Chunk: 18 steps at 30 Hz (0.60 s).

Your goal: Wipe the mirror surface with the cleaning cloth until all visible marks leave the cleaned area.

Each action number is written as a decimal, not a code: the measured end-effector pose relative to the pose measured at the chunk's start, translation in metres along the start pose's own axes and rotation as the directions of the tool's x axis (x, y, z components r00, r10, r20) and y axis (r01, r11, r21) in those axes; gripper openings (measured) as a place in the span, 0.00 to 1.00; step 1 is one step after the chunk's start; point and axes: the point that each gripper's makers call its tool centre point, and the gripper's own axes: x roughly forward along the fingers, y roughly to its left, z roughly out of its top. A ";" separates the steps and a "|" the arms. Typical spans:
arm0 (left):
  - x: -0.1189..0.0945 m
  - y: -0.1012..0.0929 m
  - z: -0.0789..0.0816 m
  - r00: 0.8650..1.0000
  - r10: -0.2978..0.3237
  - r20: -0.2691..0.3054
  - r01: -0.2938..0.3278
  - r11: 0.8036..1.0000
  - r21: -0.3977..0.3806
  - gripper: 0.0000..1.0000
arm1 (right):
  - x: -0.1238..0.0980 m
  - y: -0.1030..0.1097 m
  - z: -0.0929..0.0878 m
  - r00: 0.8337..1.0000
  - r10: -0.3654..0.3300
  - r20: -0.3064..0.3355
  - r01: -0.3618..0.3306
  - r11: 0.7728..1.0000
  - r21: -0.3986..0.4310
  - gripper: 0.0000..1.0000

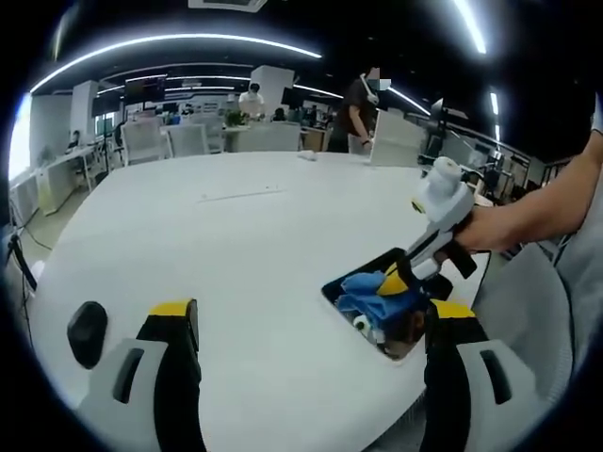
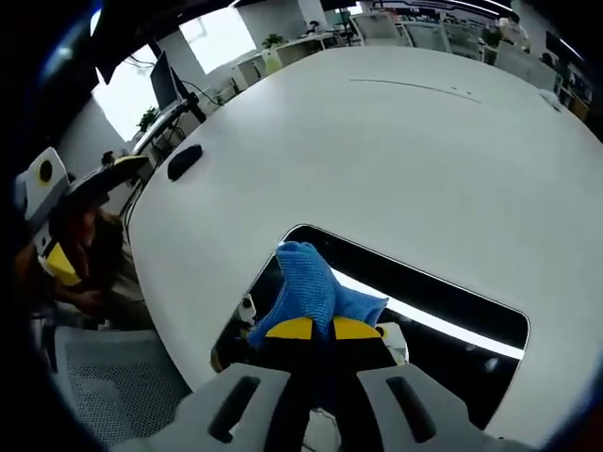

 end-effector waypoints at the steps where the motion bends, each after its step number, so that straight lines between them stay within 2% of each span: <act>1: 0.000 0.000 0.000 1.000 0.001 0.002 -0.001 1.000 0.000 0.99 | -0.002 -0.003 -0.002 1.000 0.000 0.001 0.000 1.000 0.006 0.00; 9: -0.001 0.001 -0.001 1.000 0.009 0.010 -0.009 1.000 -0.008 0.99 | -0.011 -0.019 -0.009 1.000 -0.008 0.005 0.008 0.999 0.039 0.00; 18: 0.001 -0.004 -0.004 1.000 0.003 -0.002 -0.003 1.000 -0.009 0.99 | -0.029 -0.049 -0.024 0.999 -0.036 0.000 0.036 0.998 0.056 0.00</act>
